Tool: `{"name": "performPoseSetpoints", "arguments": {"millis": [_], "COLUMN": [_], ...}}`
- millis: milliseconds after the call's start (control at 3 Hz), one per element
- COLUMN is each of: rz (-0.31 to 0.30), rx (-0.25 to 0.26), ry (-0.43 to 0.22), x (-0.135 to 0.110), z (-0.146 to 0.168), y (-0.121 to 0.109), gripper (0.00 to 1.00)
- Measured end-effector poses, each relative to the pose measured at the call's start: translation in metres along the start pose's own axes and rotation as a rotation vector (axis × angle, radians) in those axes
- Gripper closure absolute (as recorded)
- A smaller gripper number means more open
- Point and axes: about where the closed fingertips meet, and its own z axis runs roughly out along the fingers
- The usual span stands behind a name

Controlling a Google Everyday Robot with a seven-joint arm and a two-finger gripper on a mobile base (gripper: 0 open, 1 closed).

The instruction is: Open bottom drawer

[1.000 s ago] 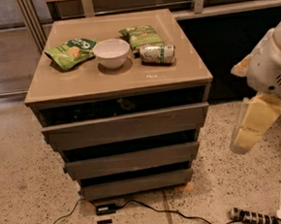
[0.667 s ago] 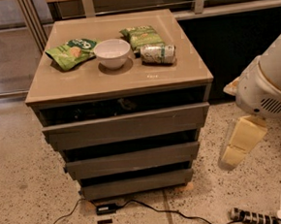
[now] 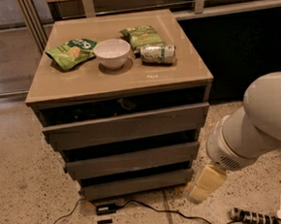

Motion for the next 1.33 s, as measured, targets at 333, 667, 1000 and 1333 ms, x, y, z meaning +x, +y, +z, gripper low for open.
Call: {"name": "performPoseSetpoints", "arguments": {"millis": [333, 667, 1000, 1333], "rz": [0.0, -0.077, -0.148, -0.199], "rx": [-0.002, -0.038, -0.059, -0.087], "ry": [0.002, 0.005, 0.004, -0.019], "x": [0.0, 0.012, 0.024, 0.032], "z": [-0.001, 0.03, 0.059, 0.104], "y": [0.0, 0.006, 0.012, 0.028], "gripper": [0.0, 0.0, 0.0, 0.0]}}
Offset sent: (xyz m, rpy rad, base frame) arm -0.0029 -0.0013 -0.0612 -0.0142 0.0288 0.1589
